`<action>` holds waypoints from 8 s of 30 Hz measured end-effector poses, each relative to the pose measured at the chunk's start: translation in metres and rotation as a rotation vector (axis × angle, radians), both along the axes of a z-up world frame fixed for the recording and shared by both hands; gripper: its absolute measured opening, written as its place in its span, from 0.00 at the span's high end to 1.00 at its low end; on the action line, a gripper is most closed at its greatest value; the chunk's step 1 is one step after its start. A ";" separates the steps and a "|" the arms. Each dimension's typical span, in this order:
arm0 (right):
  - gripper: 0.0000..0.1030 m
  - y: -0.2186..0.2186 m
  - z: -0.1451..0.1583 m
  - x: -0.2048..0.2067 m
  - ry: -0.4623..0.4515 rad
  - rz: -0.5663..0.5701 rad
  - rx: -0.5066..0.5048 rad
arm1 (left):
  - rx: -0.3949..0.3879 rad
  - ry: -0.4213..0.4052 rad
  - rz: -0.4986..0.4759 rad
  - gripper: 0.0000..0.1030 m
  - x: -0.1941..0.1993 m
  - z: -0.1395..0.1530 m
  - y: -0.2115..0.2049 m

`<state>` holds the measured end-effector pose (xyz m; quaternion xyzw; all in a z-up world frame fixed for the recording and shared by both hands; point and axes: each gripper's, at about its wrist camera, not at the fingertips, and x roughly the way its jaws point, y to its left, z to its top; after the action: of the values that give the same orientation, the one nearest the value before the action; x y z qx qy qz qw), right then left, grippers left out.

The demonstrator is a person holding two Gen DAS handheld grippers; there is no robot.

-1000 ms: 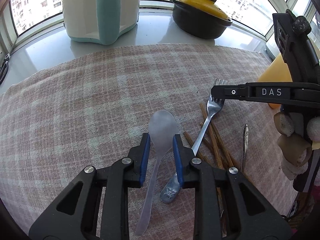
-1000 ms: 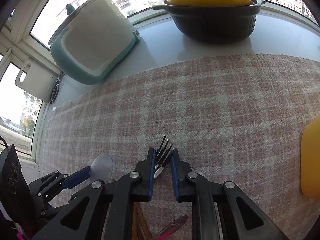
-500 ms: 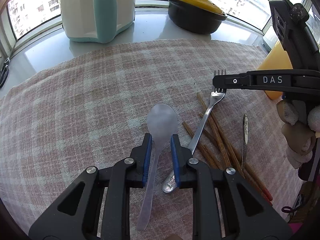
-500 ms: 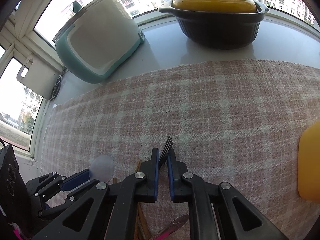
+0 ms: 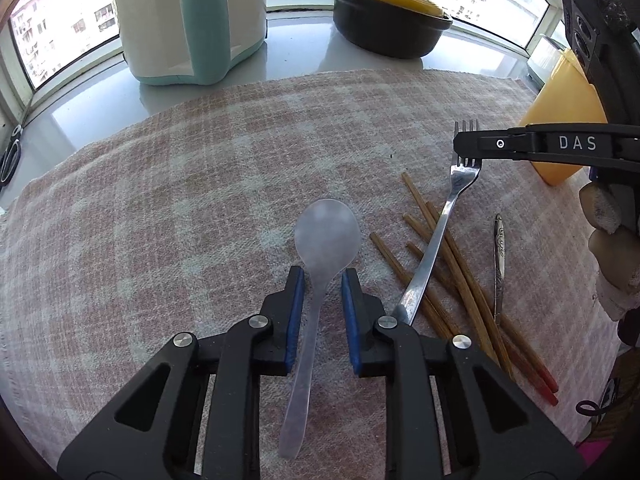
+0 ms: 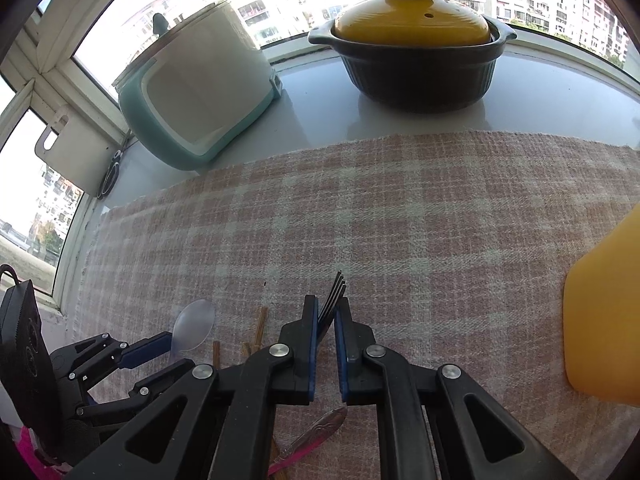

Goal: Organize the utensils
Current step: 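Lift the spoon with the left tool while the right tool lifts the fork, then lower the spoon into the yellow container while the right tool lowers the fork in, then open the left gripper releasing the spoon while the right gripper releases the fork, then move the left tool back over the red-tipped wooden chopsticks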

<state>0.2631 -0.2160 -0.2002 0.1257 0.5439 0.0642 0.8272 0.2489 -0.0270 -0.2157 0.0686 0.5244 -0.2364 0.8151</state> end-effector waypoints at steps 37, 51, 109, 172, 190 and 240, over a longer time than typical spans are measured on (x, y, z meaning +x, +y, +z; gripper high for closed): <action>1.00 0.070 0.098 -0.067 -0.291 0.199 -0.169 | -0.261 -0.084 0.215 1.00 -0.050 0.061 0.075; 1.00 0.057 0.104 -0.076 -0.291 0.165 -0.157 | -0.139 0.017 0.356 0.49 0.005 0.020 0.073; 1.00 -0.031 0.190 -0.139 -0.445 0.099 -0.193 | -0.318 -0.371 0.243 0.64 -0.073 0.190 -0.006; 1.00 -0.239 0.167 -0.075 -0.379 0.075 -0.223 | -0.340 -0.337 0.163 0.64 -0.002 0.166 -0.253; 0.96 -0.229 0.150 -0.070 -0.339 0.105 -0.206 | -0.321 -0.320 0.106 0.64 -0.005 0.163 -0.260; 0.11 -0.114 0.155 -0.150 -0.490 0.154 -0.148 | -0.144 -0.259 0.331 0.49 -0.095 0.126 -0.006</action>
<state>0.1132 -0.3302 -0.0450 0.0039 0.3386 0.1157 0.9338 0.1539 -0.0332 -0.0897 -0.0470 0.4012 -0.1258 0.9061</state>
